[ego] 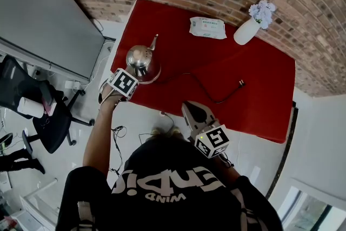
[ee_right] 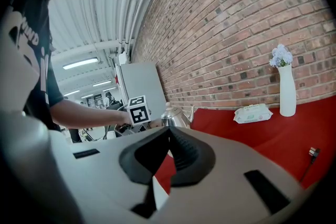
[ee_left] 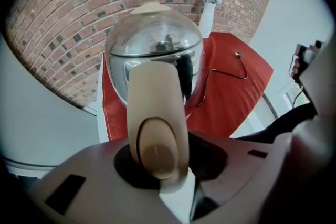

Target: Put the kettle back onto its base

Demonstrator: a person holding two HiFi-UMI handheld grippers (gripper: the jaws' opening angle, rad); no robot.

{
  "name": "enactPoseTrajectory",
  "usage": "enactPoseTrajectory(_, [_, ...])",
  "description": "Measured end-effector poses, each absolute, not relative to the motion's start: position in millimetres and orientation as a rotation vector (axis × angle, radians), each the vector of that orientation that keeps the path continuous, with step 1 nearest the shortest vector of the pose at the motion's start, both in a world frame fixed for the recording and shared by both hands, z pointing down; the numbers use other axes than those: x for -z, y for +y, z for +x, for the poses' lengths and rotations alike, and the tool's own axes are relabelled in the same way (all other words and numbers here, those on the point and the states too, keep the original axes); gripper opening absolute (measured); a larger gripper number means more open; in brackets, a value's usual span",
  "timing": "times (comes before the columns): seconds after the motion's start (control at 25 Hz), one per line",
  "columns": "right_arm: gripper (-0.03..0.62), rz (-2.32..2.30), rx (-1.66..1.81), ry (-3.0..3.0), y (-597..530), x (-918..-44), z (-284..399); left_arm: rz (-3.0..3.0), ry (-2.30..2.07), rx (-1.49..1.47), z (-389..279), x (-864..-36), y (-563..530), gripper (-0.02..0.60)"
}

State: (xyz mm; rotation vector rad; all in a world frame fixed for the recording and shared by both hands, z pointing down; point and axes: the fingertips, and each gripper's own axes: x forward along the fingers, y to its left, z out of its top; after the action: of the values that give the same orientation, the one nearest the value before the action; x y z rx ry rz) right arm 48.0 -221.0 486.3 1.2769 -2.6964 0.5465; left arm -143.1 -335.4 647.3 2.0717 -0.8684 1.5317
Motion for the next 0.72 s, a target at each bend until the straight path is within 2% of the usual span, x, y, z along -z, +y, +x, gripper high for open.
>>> enactPoseTrajectory(0.24, [0.021, 1.283, -0.543, -2.695, -219, -487, 55, 2.006, -0.888, -1.488, -148, -648, -323, 0.158])
enactPoseTrajectory(0.48, [0.021, 1.276, -0.536, -2.7, -214, -487, 55, 2.125, -1.037, -1.484, -155, -624, -348, 0.158])
enactPoseTrajectory(0.72, [0.021, 1.261, -0.519, -2.71, -208, -483, 52, 2.075, -1.029, -1.439, -160, -610, -323, 0.158])
